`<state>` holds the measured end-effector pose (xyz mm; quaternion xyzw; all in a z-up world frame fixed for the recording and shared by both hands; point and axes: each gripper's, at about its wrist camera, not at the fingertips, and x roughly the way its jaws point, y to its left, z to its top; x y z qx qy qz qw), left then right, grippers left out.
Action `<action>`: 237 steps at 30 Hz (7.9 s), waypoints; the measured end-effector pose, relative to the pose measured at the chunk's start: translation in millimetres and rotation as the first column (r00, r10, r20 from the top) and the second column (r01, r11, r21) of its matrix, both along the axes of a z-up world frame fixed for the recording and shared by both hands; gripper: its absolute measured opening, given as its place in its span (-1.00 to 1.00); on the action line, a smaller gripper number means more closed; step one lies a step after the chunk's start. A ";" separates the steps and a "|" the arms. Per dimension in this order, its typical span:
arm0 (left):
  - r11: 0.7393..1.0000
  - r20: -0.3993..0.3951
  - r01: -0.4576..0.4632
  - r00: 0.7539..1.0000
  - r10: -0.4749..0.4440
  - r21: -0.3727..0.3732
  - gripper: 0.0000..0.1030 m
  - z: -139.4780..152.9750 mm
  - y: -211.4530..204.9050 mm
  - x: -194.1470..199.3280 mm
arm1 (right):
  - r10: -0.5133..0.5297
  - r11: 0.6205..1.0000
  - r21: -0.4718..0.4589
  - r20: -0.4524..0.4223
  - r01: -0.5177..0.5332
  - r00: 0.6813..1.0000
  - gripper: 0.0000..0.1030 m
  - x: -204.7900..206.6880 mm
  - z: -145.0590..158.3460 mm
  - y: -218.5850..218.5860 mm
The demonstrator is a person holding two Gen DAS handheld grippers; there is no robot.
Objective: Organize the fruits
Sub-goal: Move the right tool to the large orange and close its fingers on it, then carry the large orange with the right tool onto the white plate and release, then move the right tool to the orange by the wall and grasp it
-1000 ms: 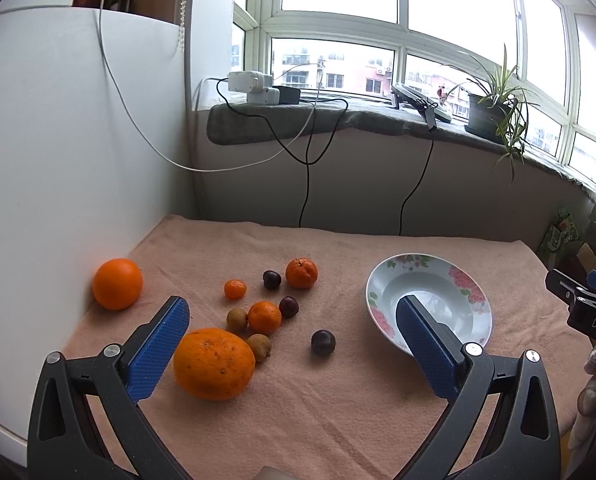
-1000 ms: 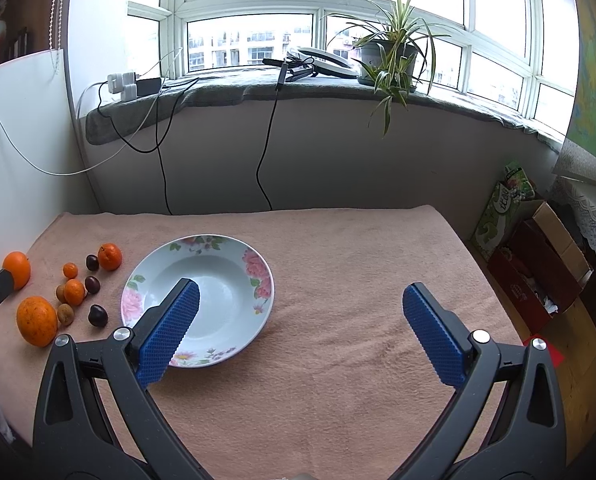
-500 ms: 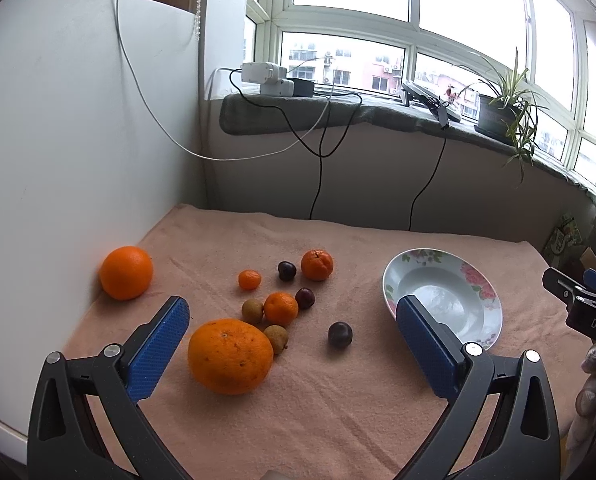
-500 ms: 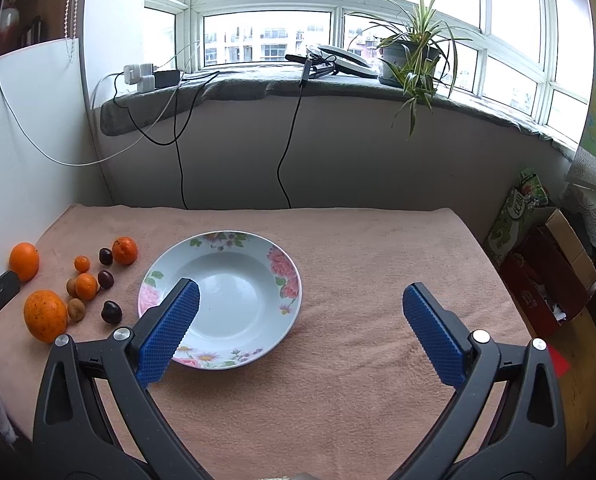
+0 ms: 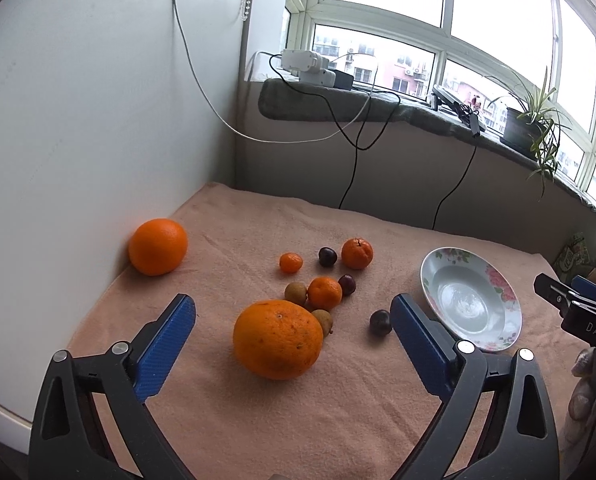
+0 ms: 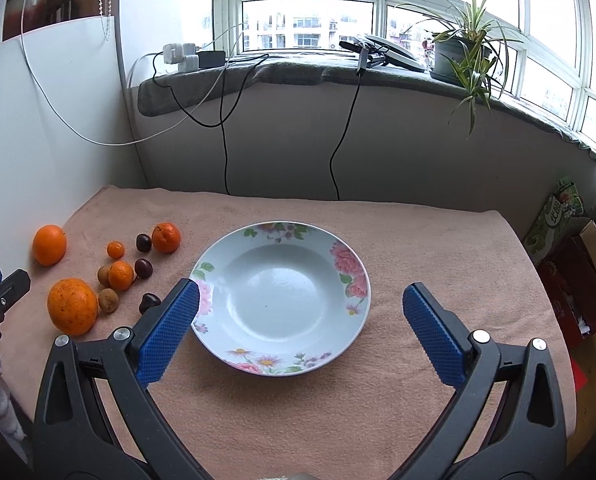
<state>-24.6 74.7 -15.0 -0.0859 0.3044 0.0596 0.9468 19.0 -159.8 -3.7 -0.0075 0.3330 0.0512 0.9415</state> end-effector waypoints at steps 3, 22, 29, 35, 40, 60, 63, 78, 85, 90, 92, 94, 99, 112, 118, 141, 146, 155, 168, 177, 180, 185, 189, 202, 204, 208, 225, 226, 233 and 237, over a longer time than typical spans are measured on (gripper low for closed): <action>1.000 -0.009 -0.020 1.000 0.020 -0.013 0.86 -4.5 11.0 -3.8 | 0.039 0.999 0.023 -0.014 -0.039 0.999 1.00 3.2 -2.2 10.1; 0.985 -0.109 0.023 0.993 -0.042 -0.171 0.49 -54.5 43.2 -8.5 | 0.413 0.907 0.153 -0.141 -0.392 0.900 1.00 23.4 -25.8 101.0; 0.976 -0.112 0.043 0.991 -0.067 -0.212 0.34 -63.0 46.7 -5.9 | 0.529 0.844 0.225 -0.197 -0.487 0.826 0.89 28.9 -37.4 137.3; 0.966 -0.111 0.081 0.988 -0.111 -0.246 0.33 -66.7 43.6 -2.5 | 0.577 0.814 0.249 -0.239 -0.525 0.781 0.78 37.4 -53.6 161.6; 0.959 -0.107 0.094 0.986 -0.126 -0.267 0.33 -70.4 40.7 1.2 | 0.613 0.789 0.255 -0.253 -0.559 0.749 0.69 46.3 -59.1 179.8; 0.929 -0.104 0.076 0.987 -0.121 -0.363 0.28 -88.6 53.1 11.0 | 0.712 0.701 0.256 -0.289 -0.666 0.639 0.34 53.5 -71.0 220.6; 0.928 -0.108 0.079 0.986 -0.127 -0.365 0.25 -91.1 52.5 12.2 | 0.717 0.696 0.259 -0.294 -0.670 0.632 0.34 55.8 -73.0 223.6; 0.925 -0.128 0.088 0.981 -0.145 -0.370 0.22 -96.4 46.5 22.9 | 0.732 0.671 0.196 -0.328 -0.715 0.597 0.46 52.1 -75.2 231.6; 0.930 -0.118 0.093 0.983 -0.143 -0.356 0.21 -91.6 42.8 21.2 | 0.730 0.675 0.182 -0.307 -0.715 0.611 0.45 47.2 -69.5 225.2; 0.927 -0.108 0.103 0.983 -0.151 -0.362 0.21 -84.9 39.0 21.0 | 0.725 0.683 0.175 -0.289 -0.710 0.626 0.45 44.3 -61.4 214.3; 0.929 -0.102 0.112 0.982 -0.158 -0.354 0.21 -81.3 35.2 21.8 | 0.723 0.686 0.178 -0.281 -0.706 0.632 0.45 44.3 -57.9 208.6; 0.929 -0.095 0.124 0.981 -0.167 -0.348 0.21 -77.4 31.6 22.7 | 0.719 0.691 0.177 -0.272 -0.701 0.639 0.45 44.4 -53.5 202.9; 0.926 -0.076 0.161 0.977 -0.198 -0.341 0.21 -68.0 17.9 26.6 | 0.699 0.713 0.165 -0.248 -0.682 0.671 0.45 46.2 -42.9 186.7; 0.894 -0.037 0.317 0.938 -0.346 -0.316 0.21 -50.2 -49.2 56.0 | 0.584 0.812 0.156 -0.204 -0.563 0.786 0.45 63.5 -24.2 103.0; 0.870 -0.030 0.383 0.911 -0.411 -0.312 0.21 -45.2 -82.2 76.0 | 0.524 0.851 0.157 -0.193 -0.501 0.829 0.45 78.5 -20.4 63.2; 0.833 -0.118 0.468 0.848 -0.517 -0.295 0.21 -66.6 -153.3 125.7 | 0.381 0.922 0.178 -0.249 -0.344 0.890 0.44 119.9 -45.2 -13.4; 0.851 -0.105 0.474 0.857 -0.505 -0.227 0.15 -56.5 -153.9 125.8 | 0.373 0.925 0.178 -0.245 -0.336 0.895 0.41 121.4 -43.4 -14.0; 0.878 -0.117 0.441 0.877 -0.466 -0.188 0.15 -56.1 -134.3 116.5 | 0.348 0.932 0.182 -0.208 -0.313 0.914 0.41 120.9 -28.7 -19.3; 0.920 -0.089 0.341 0.928 -0.363 -0.192 0.20 -49.8 -76.3 92.0 | 0.341 0.940 0.073 -0.161 -0.333 0.926 0.47 106.2 -15.6 15.2; 0.972 -0.091 0.169 0.978 -0.185 -0.161 0.20 -49.4 -4.6 68.9 | 0.404 0.913 -0.001 -0.138 -0.408 0.904 0.62 100.6 -13.1 69.0; 0.981 -0.096 0.099 0.988 -0.117 -0.168 0.20 -52.9 20.3 59.8 | 0.442 0.895 0.000 -0.139 -0.446 0.886 0.69 102.4 -14.0 92.0; 0.986 -0.103 -0.026 0.995 0.009 -0.163 0.33 -58.3 59.8 43.6 | 0.522 0.851 0.046 -0.161 -0.522 0.837 0.73 108.4 -17.8 130.7; 0.979 -0.112 -0.131 0.987 0.114 -0.158 0.33 -63.9 89.2 33.3 | 0.584 0.811 0.100 -0.174 -0.576 0.793 0.76 112.2 -20.6 161.6; 0.953 -0.122 -0.268 0.960 0.251 -0.142 0.33 -83.8 124.3 34.5 | 0.732 0.681 0.317 -0.261 -0.660 0.630 0.79 143.9 -31.7 265.8; 0.954 -0.109 -0.265 0.962 0.251 -0.138 0.33 -83.7 125.1 35.7 | 0.739 0.672 0.371 -0.279 -0.641 0.613 0.79 155.5 -38.4 279.6; 0.953 -0.099 -0.270 0.961 0.258 -0.140 0.33 -84.9 128.9 36.8 | 0.732 0.676 0.452 -0.320 -0.582 0.601 0.79 176.5 -53.4 306.3; 0.947 -0.108 -0.289 0.955 0.276 -0.138 0.33 -94.8 138.8 34.3 | 0.779 0.623 0.576 -0.394 -0.530 0.487 0.39 192.9 -90.5 365.2; 0.946 -0.108 -0.291 0.955 0.277 -0.142 0.33 -94.9 140.0 33.7 | 0.791 0.610 0.576 -0.395 -0.545 0.468 0.33 188.9 -89.3 364.8; 0.942 -0.119 -0.293 0.954 0.276 -0.162 0.33 -94.9 146.1 35.6 | 0.822 0.566 0.505 -0.399 -0.652 0.406 0.26 157.7 -76.8 364.7; 0.945 -0.113 -0.287 0.956 0.272 -0.154 0.33 -91.8 148.1 37.4 | 0.827 0.561 0.487 -0.375 -0.670 0.419 0.26 159.6 -73.1 370.9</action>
